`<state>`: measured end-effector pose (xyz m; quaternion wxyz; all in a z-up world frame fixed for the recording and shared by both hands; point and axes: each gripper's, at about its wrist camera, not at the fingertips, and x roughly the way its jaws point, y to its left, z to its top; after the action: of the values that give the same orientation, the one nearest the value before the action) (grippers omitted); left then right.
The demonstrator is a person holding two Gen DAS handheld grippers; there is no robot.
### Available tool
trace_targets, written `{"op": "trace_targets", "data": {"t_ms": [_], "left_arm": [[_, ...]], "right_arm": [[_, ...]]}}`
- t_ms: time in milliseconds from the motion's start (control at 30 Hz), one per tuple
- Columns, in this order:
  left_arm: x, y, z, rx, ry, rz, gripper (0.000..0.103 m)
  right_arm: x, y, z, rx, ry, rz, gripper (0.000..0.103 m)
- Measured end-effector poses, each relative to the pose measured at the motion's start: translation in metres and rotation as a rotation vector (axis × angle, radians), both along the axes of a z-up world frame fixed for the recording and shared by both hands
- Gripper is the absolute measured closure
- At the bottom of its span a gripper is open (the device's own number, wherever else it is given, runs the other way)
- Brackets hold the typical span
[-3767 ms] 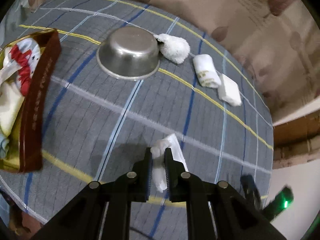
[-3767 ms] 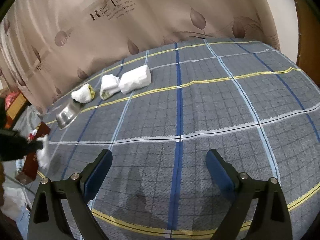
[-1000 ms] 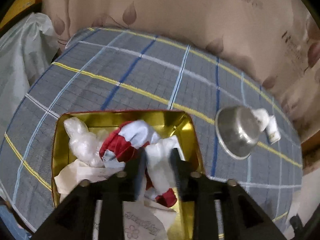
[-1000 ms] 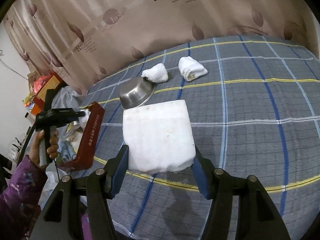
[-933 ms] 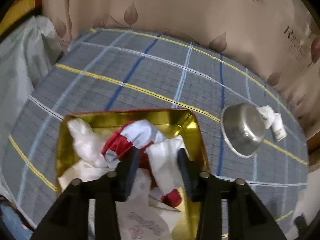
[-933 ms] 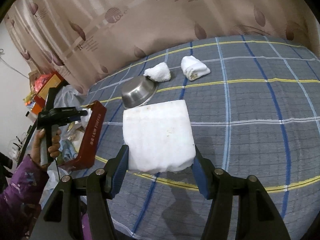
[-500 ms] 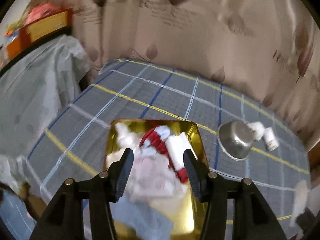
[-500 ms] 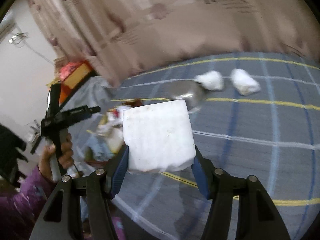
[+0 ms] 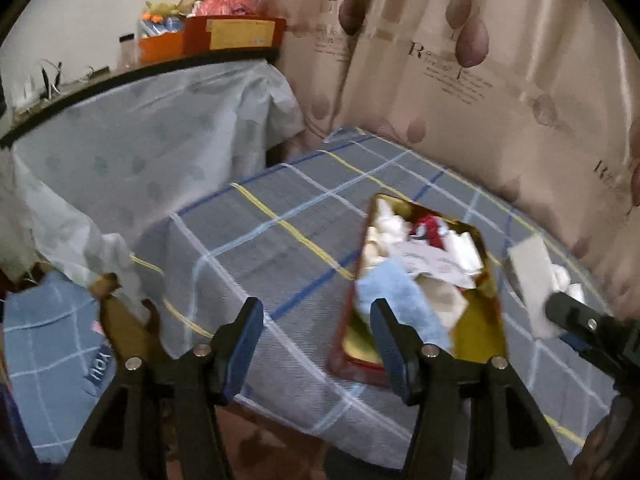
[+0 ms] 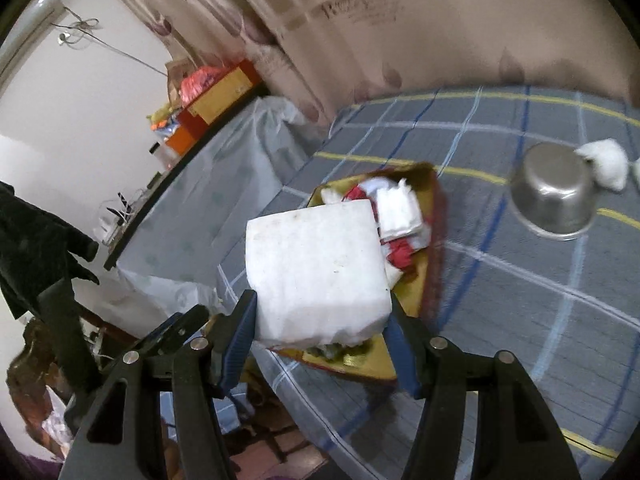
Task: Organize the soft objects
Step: 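Lower the white napkin block into the gold tin and open the right gripper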
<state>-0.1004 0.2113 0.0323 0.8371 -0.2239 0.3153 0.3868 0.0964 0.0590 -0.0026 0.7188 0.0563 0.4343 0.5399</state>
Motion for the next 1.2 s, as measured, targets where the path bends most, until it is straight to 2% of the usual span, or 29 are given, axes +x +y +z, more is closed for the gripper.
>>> {"op": "trace_targets", "data": {"t_ms": [267,367,533,667,800,1000,1067,1133,1200], "left_arm": [[-0.004,0.011,-0.007,-0.063,-0.029,-0.014,0.046],[-0.001,0.009,-0.006,-0.046,-0.023,-0.024,0.046],[0.003,0.002,-0.003,-0.015,-0.016,-0.049,0.046],[0.006,0.001,-0.004,-0.011,-0.001,-0.065,0.046],[0.007,0.001,-0.004,-0.015,-0.002,-0.070,0.046],[0.007,0.000,-0.004,-0.010,0.014,-0.071,0.046],[0.008,0.000,-0.005,-0.010,0.024,-0.072,0.046],[0.008,0.000,-0.005,-0.007,0.026,-0.070,0.046],[0.007,0.000,-0.004,-0.001,0.021,-0.068,0.046]], "right_arm": [[-0.001,0.032,-0.028,-0.090,0.008,-0.012,0.045],[0.005,0.037,-0.039,-0.106,0.043,-0.032,0.045],[0.005,0.045,-0.051,-0.157,0.031,-0.043,0.045],[-0.001,0.051,-0.048,-0.192,-0.036,-0.048,0.044],[-0.006,0.056,-0.045,-0.194,-0.089,-0.040,0.035],[-0.005,0.051,-0.042,-0.187,-0.115,-0.062,0.034],[-0.005,0.049,-0.040,-0.170,-0.117,-0.058,0.030],[-0.007,0.046,-0.036,-0.162,-0.149,-0.064,0.021],[-0.008,0.039,-0.031,-0.123,-0.159,-0.065,0.020]]}}
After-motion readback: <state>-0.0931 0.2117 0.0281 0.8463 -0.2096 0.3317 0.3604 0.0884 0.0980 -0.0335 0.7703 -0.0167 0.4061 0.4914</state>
